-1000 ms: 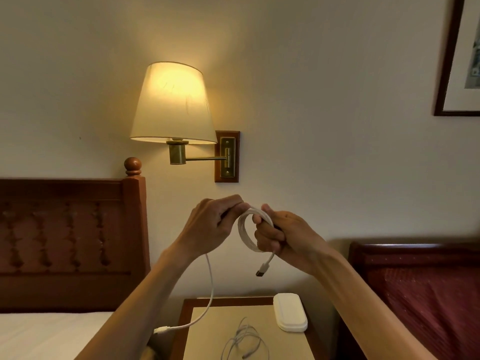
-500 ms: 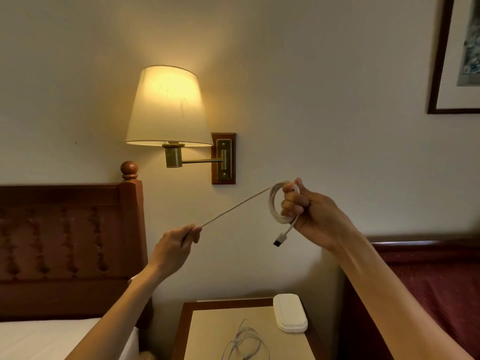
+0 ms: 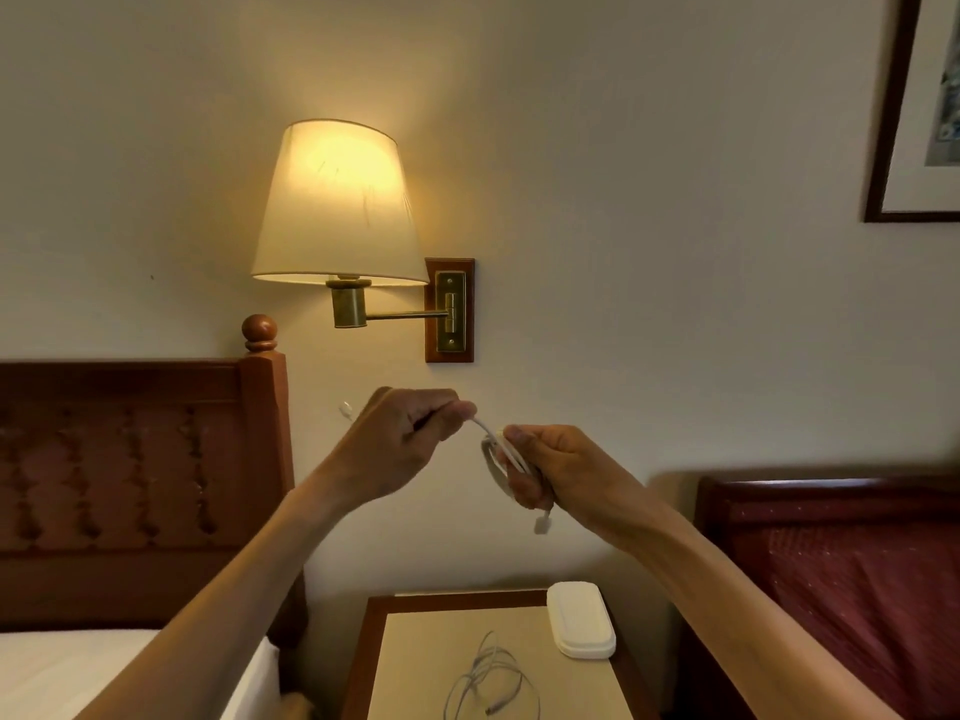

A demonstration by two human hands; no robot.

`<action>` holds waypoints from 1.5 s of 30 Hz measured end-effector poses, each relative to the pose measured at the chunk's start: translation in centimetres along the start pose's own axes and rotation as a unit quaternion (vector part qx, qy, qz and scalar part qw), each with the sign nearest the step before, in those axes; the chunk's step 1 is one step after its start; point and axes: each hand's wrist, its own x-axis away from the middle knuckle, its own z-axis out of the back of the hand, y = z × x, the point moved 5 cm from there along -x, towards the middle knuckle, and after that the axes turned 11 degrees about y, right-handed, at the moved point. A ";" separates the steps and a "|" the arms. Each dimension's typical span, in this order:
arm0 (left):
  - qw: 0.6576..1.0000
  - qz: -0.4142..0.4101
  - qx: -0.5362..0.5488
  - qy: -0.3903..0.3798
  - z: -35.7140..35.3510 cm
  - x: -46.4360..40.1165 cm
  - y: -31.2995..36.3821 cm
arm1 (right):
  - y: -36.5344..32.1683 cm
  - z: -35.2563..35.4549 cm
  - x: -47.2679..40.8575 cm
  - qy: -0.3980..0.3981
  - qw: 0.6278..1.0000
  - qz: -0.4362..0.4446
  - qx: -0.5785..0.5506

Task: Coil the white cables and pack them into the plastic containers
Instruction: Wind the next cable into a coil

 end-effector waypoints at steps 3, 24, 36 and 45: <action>0.994 0.074 0.056 0.053 -0.8 0.4 -0.8 | -0.1 -0.2 -0.3 0.051 0.996 -0.060 -0.036; 0.781 0.487 0.387 0.058 -5.4 4.6 -3.5 | 1.3 0.2 -1.1 0.086 0.933 -0.184 -0.297; 0.792 0.480 0.364 0.098 -6.4 4.5 1.0 | 0.0 0.7 -2.6 0.136 0.963 -0.139 -0.188; 0.938 0.339 -0.019 0.076 -5.7 4.3 1.0 | 0.7 0.9 -3.6 0.182 0.964 -0.125 -0.146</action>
